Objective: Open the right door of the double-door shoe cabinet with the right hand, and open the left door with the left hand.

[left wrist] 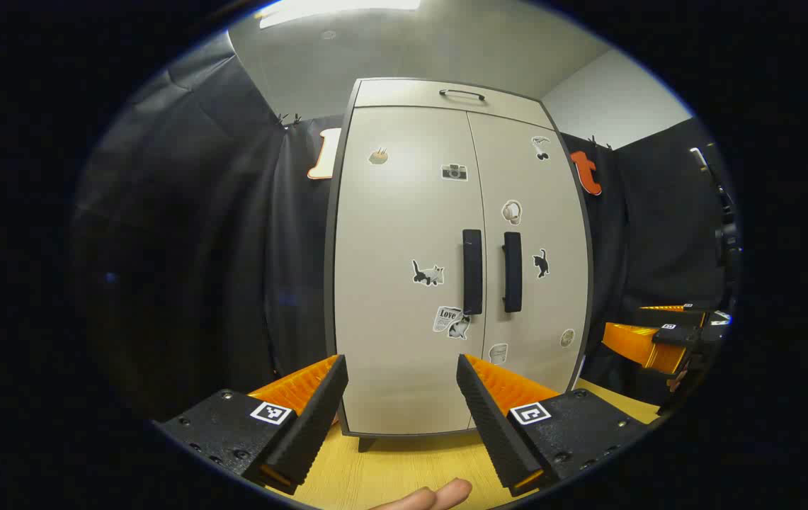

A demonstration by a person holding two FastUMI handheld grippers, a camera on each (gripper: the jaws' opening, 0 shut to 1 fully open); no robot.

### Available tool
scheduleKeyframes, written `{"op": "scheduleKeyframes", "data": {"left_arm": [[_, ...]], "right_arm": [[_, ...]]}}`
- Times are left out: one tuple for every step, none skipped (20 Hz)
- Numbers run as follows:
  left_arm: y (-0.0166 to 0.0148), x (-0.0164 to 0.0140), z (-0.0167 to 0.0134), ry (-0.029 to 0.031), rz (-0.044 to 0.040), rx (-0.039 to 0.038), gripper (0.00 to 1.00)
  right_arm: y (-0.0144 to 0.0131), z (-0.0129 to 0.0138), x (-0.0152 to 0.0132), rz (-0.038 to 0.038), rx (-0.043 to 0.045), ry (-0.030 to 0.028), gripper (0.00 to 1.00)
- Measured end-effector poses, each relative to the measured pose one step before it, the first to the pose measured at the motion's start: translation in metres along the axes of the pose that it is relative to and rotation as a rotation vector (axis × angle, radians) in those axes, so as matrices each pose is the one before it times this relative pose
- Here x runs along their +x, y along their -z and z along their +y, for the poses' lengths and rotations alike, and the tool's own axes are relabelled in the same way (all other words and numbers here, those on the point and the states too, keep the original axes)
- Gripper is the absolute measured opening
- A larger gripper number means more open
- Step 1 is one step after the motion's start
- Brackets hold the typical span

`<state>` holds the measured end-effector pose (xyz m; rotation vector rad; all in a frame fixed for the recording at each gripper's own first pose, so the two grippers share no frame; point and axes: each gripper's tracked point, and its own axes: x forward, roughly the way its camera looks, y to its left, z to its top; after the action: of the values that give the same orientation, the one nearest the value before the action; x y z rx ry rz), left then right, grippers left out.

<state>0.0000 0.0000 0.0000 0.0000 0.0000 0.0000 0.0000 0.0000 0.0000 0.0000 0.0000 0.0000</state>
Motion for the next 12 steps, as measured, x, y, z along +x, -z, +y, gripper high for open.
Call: {"op": "scheduleKeyframes", "data": {"left_arm": [[0.00005, 0.00032, 0.00022, 0.00010, 0.00059, -0.00272, 0.96], [0.00086, -0.00005, 0.00137, -0.00191, 0.00218, -0.00339, 0.96], [-0.00025, 0.00003, 0.00121, -0.00299, -0.00037, -0.00163, 0.96], [0.00035, 0.00025, 0.00124, -0.00035, -0.00057, 0.00046, 0.96], [-0.00017, 0.00024, 0.00111, 0.00022, 0.00074, 0.00145, 0.96], [0.00071, 0.00027, 0.00115, -0.00068, 0.00012, 0.00142, 0.96], [-0.00085, -0.00053, 0.00100, -0.00153, -0.00098, 0.00179, 0.96], [0.00004, 0.00019, 0.00163, -0.00206, -0.00160, 0.00343, 0.96], [-0.00105, 0.00058, 0.00128, -0.00190, -0.00192, 0.00421, 0.96], [0.00074, -0.00008, 0.00097, -0.00199, -0.00069, 0.00312, 0.96], [0.00009, -0.00019, 0.00034, 0.00046, 0.00004, -0.00146, 0.96], [0.00039, -0.00014, 0.00011, 0.00213, 0.00017, -0.00439, 0.93]], "right_arm": [[-0.00024, -0.00014, 0.00062, 0.00057, 0.00172, 0.00007, 0.95], [0.00081, -0.00037, 0.00063, 0.00162, 0.00180, 0.00127, 0.94], [-0.00024, 0.00028, 0.00066, 0.00052, 0.00265, 0.00030, 0.94], [0.00059, 0.00012, 0.00101, 0.00178, 0.00228, -0.00036, 0.95], [0.00024, 0.00044, 0.00081, 0.00279, 0.00232, -0.00154, 0.95], [0.00073, 0.00153, 0.00046, 0.00241, 0.00180, -0.00425, 0.95], [0.00012, 0.00150, 0.00077, 0.00145, -0.00050, -0.00400, 0.95], [0.00045, 0.00076, 0.00031, -0.00001, -0.00311, -0.00004, 0.95], [-0.00078, 0.00117, 0.00041, -0.00141, -0.00258, 0.00015, 0.95], [0.00018, 0.00218, -0.00020, -0.00142, -0.00008, -0.00360, 0.95], [-0.00009, 0.00231, 0.00026, 0.00063, -0.00014, -0.00387, 0.95], [0.00005, 0.00039, -0.00032, -0.00080, 0.00104, 0.00014, 0.95]]}}
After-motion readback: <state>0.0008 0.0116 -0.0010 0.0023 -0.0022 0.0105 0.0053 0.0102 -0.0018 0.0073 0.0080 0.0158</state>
